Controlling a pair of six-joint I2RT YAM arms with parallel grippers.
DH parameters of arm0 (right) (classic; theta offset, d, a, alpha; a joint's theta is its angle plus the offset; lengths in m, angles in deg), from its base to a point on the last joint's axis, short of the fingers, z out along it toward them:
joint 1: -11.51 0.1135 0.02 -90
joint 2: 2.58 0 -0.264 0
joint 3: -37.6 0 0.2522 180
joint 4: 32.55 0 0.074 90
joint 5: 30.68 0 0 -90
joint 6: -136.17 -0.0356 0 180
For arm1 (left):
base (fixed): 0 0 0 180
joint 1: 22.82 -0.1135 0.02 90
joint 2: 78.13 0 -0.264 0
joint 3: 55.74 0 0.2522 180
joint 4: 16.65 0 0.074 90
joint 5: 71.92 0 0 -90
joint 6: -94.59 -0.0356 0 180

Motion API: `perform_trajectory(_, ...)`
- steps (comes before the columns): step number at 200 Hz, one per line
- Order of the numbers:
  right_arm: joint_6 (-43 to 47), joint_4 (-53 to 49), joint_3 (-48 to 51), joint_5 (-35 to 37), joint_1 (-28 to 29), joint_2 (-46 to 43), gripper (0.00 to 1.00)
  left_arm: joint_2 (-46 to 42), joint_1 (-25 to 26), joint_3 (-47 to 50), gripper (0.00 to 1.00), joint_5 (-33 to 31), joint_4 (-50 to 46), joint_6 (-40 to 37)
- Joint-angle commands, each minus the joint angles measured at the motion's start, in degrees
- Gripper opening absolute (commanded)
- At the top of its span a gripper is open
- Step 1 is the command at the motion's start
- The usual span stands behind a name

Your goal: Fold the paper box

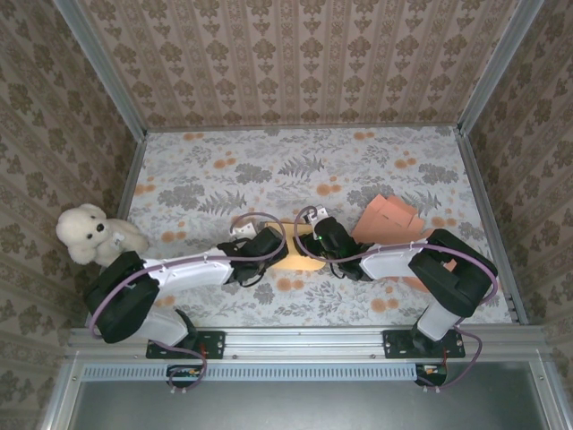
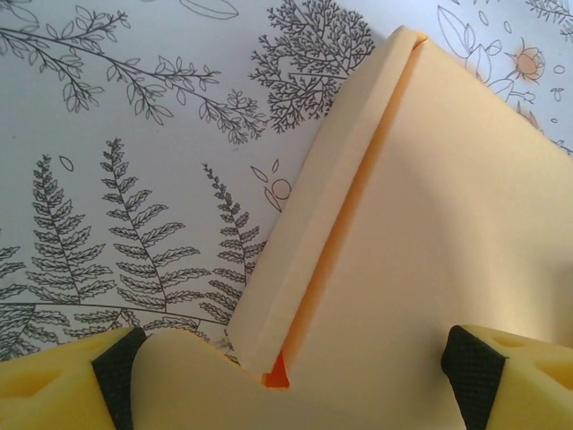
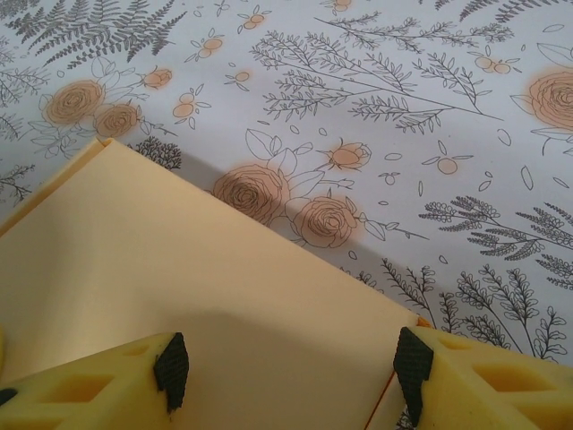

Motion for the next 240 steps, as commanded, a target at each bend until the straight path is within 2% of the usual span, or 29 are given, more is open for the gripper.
perform_trajectory(1,-1.81,-6.21,2.39,-1.62,-0.10,2.62,0.66,-1.00,-0.51,-3.19,0.89,-2.53,-8.55,1.14)
perform_trajectory(76,-1.97,-6.03,2.22,-1.80,-0.21,2.96,0.66,-7.12,-1.87,-1.97,0.90,-4.71,-9.71,-0.09)
perform_trajectory(162,-2.17,-5.86,1.68,-2.40,-0.18,3.98,0.66,1.75,-1.91,-5.84,0.87,-3.61,-6.73,-0.69)
perform_trajectory(240,-2.20,-5.14,1.86,-2.54,-0.31,4.55,0.66,3.84,-1.19,-6.43,0.84,-2.74,-5.61,0.29)
